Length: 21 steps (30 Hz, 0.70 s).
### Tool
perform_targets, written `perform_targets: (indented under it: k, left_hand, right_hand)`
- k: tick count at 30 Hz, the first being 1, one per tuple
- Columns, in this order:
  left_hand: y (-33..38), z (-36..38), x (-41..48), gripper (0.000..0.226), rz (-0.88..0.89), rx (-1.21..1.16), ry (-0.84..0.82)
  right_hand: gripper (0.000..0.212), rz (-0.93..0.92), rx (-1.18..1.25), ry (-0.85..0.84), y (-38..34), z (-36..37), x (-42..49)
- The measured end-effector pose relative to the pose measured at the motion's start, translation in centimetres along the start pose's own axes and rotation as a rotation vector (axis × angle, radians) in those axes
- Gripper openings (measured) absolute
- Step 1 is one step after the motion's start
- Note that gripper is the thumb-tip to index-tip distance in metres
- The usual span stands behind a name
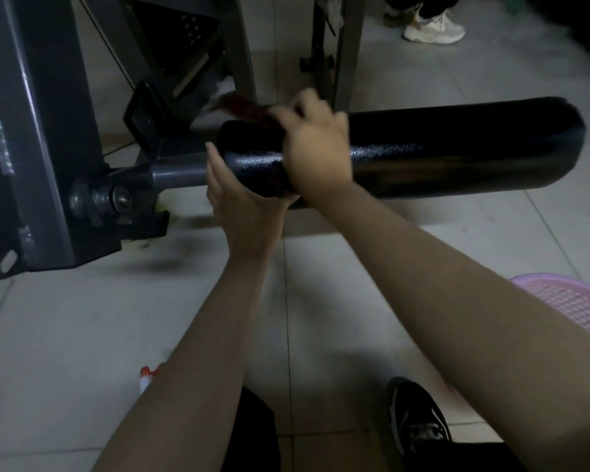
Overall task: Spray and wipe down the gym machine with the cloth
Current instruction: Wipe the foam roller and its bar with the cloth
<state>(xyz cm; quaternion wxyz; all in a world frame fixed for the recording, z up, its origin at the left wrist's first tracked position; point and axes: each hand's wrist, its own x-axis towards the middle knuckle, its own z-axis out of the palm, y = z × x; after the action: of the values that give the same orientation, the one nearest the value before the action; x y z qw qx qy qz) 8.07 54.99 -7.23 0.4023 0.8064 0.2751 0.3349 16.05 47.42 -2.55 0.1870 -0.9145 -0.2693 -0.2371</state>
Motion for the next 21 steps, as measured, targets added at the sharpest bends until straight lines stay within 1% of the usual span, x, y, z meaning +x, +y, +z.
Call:
perform_targets:
  k: [3,6,9,11,13,15,17,19,20,21]
  left_hand:
    - [-0.2,-0.1,0.0,0.135,-0.055,-0.036,-0.065]
    - [0.8,-0.2,-0.3,0.134,-0.099,-0.025,-0.049]
    - [1.2,-0.2,-0.5,0.131,-0.124,-0.054,-0.011]
    - [1.2,0.1,-0.6,0.128,-0.121,-0.056,0.013]
    - [1.2,0.1,-0.4,0.125,-0.115,-0.046,0.021]
    - [1.3,0.1,-0.4,0.122,-0.094,-0.016,0.032]
    - [1.5,-0.1,-0.5,0.107,-0.027,-0.001,0.062]
    - [1.2,-0.1,-0.3,0.084,0.044,0.036,0.071]
    - [1.1,-0.1,-0.2,0.078,0.081,0.078,0.059]
    - [1.0,-0.1,0.0,0.079,0.098,0.101,0.038]
  right_hand:
    - [0.046,0.17,-0.027,-0.03,5.4,-2.0,0.1]
    - [0.044,0.311,-0.07,-0.012,10.0,-3.7,0.2]
    - [0.038,0.456,-0.068,0.007,10.7,-3.7,0.5]
    - [0.039,0.474,-0.014,0.011,8.8,-3.1,1.0]
    - [0.037,0.399,0.081,-0.006,5.6,-2.1,1.4]
    - [0.034,0.273,0.186,-0.031,2.1,-1.0,1.5]
    - [0.034,0.123,0.253,-0.069,-1.2,-0.1,1.4]
    - [0.037,-0.035,0.289,-0.126,-3.8,0.2,1.3]
    - [0.038,-0.099,0.304,-0.149,-4.6,0.2,1.1]
    - [0.04,-0.147,0.313,-0.161,-5.0,0.1,1.0]
